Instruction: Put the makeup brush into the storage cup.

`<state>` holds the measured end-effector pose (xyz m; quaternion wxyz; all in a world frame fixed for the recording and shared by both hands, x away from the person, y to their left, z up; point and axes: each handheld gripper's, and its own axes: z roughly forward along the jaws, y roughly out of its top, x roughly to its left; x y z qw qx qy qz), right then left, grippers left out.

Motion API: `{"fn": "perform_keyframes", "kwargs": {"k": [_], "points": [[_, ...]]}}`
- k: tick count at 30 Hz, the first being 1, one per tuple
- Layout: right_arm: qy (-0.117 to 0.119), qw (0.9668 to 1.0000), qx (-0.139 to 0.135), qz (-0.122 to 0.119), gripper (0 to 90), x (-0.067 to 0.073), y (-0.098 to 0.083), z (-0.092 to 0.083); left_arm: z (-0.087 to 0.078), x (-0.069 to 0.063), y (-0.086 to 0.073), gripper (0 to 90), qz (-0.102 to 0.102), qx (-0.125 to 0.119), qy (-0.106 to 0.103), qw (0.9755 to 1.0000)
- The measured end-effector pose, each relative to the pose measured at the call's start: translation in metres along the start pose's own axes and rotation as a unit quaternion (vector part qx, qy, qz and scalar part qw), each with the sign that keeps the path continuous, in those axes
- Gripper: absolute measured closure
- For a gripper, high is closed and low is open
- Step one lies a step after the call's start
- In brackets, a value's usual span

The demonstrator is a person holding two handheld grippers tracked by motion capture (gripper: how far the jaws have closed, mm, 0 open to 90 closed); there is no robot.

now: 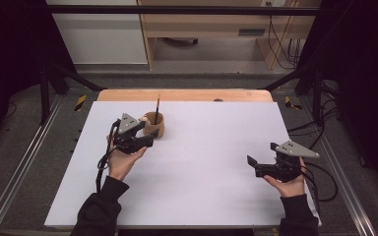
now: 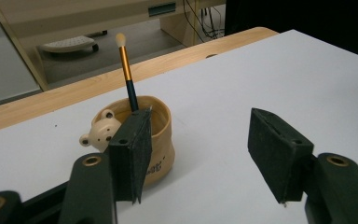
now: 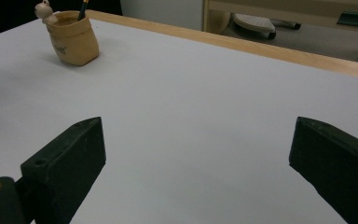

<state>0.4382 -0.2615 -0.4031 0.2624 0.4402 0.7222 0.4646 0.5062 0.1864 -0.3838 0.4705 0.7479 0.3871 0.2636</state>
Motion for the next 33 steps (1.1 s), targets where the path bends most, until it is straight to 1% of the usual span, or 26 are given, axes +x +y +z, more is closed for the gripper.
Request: {"fn": "perform_keyframes", "kwargs": {"k": [4,5,8,11,12,14,16,19,21,24,25,27,28,31,33], "points": [[0.000,1.0000,-0.001,0.000,3.2,0.001,0.000,0.000,-0.011,-0.001,-0.008,35.0,0.002,0.004,-0.010,0.9999],[-0.001,1.0000,-0.001,0.000,3.2,0.001,0.000,-0.001,-0.013,-0.002,-0.011,34.2,0.000,0.004,-0.012,0.9999],[-0.003,1.0000,-0.003,0.001,3.0,0.001,0.000,-0.001,-0.021,-0.002,-0.018,31.2,0.009,0.007,-0.014,0.9998],[-0.002,1.0000,-0.004,0.001,3.0,0.001,0.000,-0.002,-0.026,-0.003,-0.022,27.8,0.013,0.010,-0.012,0.9998],[-0.002,1.0000,-0.004,0.001,3.0,0.001,0.000,-0.002,-0.026,-0.003,-0.022,26.6,0.013,0.010,-0.012,0.9998],[-0.001,1.0000,-0.004,0.002,3.0,0.001,0.000,-0.002,-0.033,-0.003,-0.028,24.4,0.007,0.008,-0.016,0.9998],[-0.001,1.0000,-0.005,0.002,2.9,0.001,0.000,-0.003,-0.037,-0.003,-0.032,22.2,0.010,0.009,-0.011,0.9998],[-0.002,1.0000,-0.004,0.000,2.8,0.002,0.000,-0.003,-0.042,-0.001,-0.038,19.2,0.007,0.009,-0.014,0.9998],[-0.001,1.0000,-0.003,-0.001,2.8,0.002,-0.001,-0.003,-0.045,0.001,-0.042,17.0,0.006,0.013,-0.008,0.9999],[0.000,1.0000,-0.003,0.000,2.5,0.003,-0.001,-0.003,-0.051,0.005,-0.049,14.4,0.001,0.012,-0.002,0.9999],[0.000,1.0000,-0.002,-0.002,2.5,0.003,-0.001,-0.002,-0.053,0.006,-0.051,13.8,-0.004,0.009,-0.001,1.0000],[0.001,1.0000,-0.001,0.000,2.5,0.004,-0.002,-0.002,-0.056,0.008,-0.052,12.8,-0.006,0.008,-0.001,1.0000],[0.001,1.0000,0.000,-0.002,2.5,0.004,-0.003,-0.002,-0.060,0.010,-0.056,12.5,-0.013,0.001,0.002,0.9999],[0.001,1.0000,0.002,-0.001,2.4,0.005,-0.004,-0.001,-0.064,0.014,-0.061,11.2,-0.020,-0.001,-0.001,0.9998],[0.002,1.0000,0.002,-0.001,2.3,0.005,-0.004,-0.001,-0.066,0.016,-0.065,10.7,-0.022,0.000,0.002,0.9998]]}}
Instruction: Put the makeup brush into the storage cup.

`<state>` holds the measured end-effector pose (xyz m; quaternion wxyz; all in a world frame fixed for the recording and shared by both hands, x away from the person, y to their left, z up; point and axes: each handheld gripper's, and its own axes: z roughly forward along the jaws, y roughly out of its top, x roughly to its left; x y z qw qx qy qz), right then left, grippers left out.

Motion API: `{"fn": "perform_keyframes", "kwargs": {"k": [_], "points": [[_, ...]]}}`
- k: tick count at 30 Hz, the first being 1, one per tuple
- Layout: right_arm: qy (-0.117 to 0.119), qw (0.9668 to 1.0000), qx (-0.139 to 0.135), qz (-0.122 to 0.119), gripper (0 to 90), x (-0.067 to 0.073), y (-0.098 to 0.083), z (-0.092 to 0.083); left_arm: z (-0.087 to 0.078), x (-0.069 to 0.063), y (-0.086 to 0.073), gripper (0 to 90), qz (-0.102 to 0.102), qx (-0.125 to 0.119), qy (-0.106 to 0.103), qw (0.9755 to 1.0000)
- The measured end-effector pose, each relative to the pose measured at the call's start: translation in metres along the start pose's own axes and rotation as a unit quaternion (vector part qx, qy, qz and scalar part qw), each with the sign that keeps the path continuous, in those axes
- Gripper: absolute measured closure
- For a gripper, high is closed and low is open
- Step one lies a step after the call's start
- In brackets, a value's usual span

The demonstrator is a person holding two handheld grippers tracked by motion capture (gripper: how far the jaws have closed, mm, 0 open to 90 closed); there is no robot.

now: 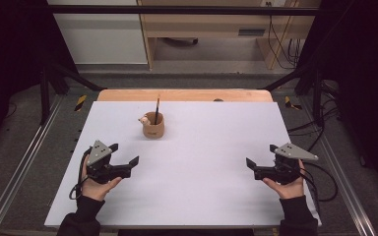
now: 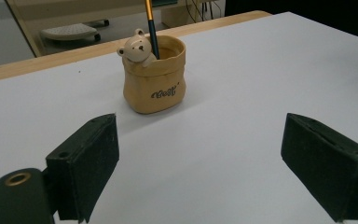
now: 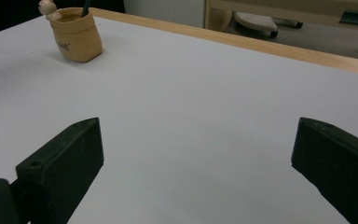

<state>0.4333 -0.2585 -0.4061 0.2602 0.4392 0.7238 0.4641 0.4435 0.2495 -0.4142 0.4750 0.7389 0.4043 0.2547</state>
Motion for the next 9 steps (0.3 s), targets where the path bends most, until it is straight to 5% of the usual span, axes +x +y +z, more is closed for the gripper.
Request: {"fn": "perform_keyframes", "kwargs": {"k": [9], "points": [[0.001,1.0000,0.001,-0.002,2.1,0.0009,-0.0018,-0.0014,-0.0041,0.0066,-0.0065,9.7,-0.010,0.001,0.011,0.9999]]}}
